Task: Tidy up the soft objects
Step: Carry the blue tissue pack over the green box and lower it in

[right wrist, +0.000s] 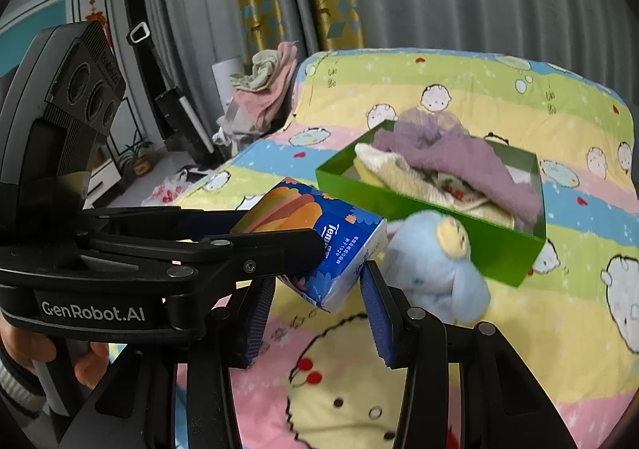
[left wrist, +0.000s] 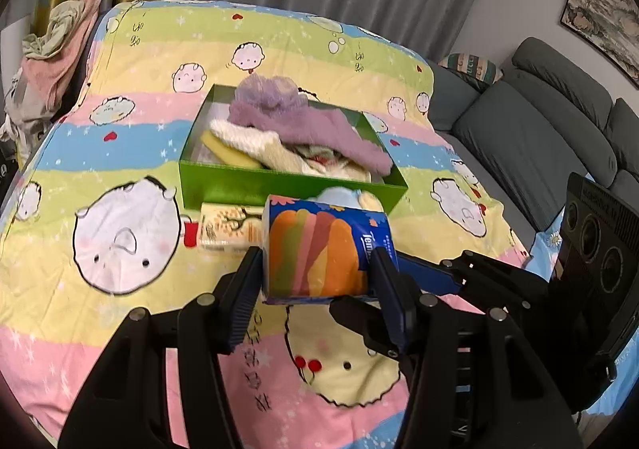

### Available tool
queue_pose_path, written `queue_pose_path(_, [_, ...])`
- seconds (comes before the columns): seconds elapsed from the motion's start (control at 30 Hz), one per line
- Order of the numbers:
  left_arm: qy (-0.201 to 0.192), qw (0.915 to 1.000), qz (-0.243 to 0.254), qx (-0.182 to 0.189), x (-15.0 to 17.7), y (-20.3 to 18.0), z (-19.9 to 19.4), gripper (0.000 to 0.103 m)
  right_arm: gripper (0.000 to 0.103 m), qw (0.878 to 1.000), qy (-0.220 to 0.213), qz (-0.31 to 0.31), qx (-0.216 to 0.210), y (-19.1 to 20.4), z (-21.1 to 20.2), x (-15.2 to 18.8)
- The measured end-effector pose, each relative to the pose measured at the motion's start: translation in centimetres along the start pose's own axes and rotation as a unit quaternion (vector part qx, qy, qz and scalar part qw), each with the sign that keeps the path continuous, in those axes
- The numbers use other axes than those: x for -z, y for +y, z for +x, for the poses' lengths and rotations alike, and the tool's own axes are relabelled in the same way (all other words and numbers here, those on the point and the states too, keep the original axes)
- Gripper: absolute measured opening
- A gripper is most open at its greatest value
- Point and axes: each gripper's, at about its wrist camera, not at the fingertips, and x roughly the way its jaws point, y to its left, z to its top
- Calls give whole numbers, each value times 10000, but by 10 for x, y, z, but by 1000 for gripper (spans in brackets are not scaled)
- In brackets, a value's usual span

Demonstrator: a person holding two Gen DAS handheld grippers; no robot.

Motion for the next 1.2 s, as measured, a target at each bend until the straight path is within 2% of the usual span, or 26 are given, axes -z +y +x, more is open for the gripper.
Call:
queue_pose_path(0.37, [-119,9998,111,88,-39,8,24,54,46,9998,-139,74,144,-26,20,-32])
queue_pose_path(0.7, [-145,9987,-52,482,-117,11,68,54,46,9982,-260,147,512,-71,37,-94])
queue_pose_path(0.93, [176,9969,-495,589,-143,27,117,54,46,9970,162,342,682,-102,76,-115])
queue_pose_path(1.2, [558,9949,-799,280,-135,46,159,56,46,9935,740,505,699,-121,123,-105])
